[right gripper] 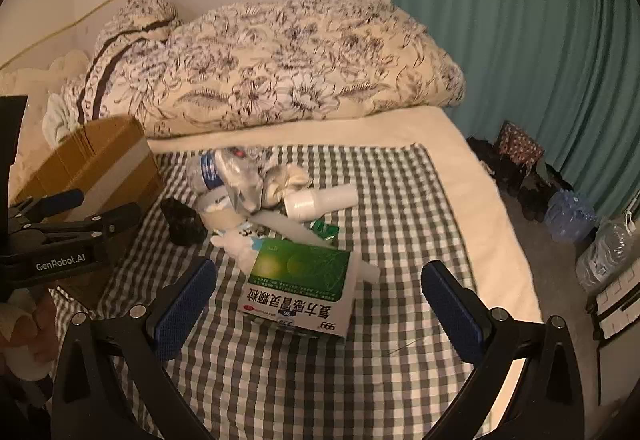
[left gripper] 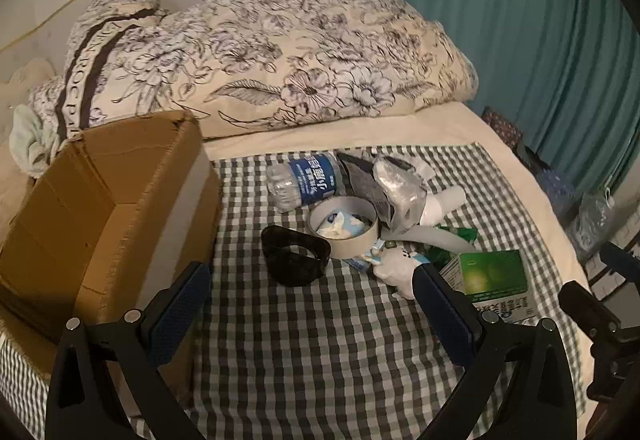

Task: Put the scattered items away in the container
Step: 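Move both tools toward the black eye mask and green medicine box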

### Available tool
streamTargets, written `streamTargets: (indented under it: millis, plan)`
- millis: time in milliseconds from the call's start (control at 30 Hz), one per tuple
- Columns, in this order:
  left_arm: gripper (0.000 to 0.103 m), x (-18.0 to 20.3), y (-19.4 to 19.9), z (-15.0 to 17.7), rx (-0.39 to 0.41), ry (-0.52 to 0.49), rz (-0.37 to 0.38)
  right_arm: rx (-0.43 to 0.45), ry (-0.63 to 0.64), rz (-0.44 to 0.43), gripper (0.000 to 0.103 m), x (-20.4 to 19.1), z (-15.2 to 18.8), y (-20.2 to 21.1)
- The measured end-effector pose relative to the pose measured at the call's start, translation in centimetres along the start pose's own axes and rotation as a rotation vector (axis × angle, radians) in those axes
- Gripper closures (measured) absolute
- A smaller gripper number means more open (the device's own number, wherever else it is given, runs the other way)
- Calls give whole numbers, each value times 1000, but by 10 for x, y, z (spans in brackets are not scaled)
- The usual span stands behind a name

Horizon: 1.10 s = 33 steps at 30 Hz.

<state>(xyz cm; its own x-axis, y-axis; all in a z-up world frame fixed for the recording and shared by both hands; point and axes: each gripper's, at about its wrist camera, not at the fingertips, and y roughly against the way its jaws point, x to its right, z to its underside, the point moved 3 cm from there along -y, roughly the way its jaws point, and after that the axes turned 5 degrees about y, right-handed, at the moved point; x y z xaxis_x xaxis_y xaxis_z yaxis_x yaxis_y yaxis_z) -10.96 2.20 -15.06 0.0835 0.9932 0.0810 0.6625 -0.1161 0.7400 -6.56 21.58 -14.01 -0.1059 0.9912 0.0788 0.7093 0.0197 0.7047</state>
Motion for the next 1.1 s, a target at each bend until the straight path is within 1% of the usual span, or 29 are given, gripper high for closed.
streamTargets:
  millis: [200, 267, 367, 433, 533, 600, 767, 933, 1100]
  plan:
    - [0, 1, -30, 5, -56, -6, 9, -49, 16, 2, 0, -7, 11, -27]
    - [0, 5, -39, 6, -64, -17, 14, -66, 18, 3, 0, -7, 14, -36]
    - [0, 8, -51, 7, -78, -26, -13, -90, 13, -6, 0, -6, 19, -50]
    - [0, 1, -62, 7, -107, -6, -43, -98, 7, -11, 0, -6, 22, -55]
    - [0, -13, -76, 7, -143, 46, -47, -106, 6, -19, 0, -7, 23, -64]
    - [0, -15, -83, 8, -145, 60, -41, -109, 6, -18, 0, -7, 23, -69]
    - [0, -17, -99, 10, -159, 43, -61, -120, -7, -32, 0, -8, 24, -83]
    - [0, -20, -120, 9, -184, 41, -71, -110, -19, -49, 0, -11, 23, -91]
    - [0, -16, -136, 11, -196, -1, -88, -109, -12, -62, 0, -17, 21, -95]
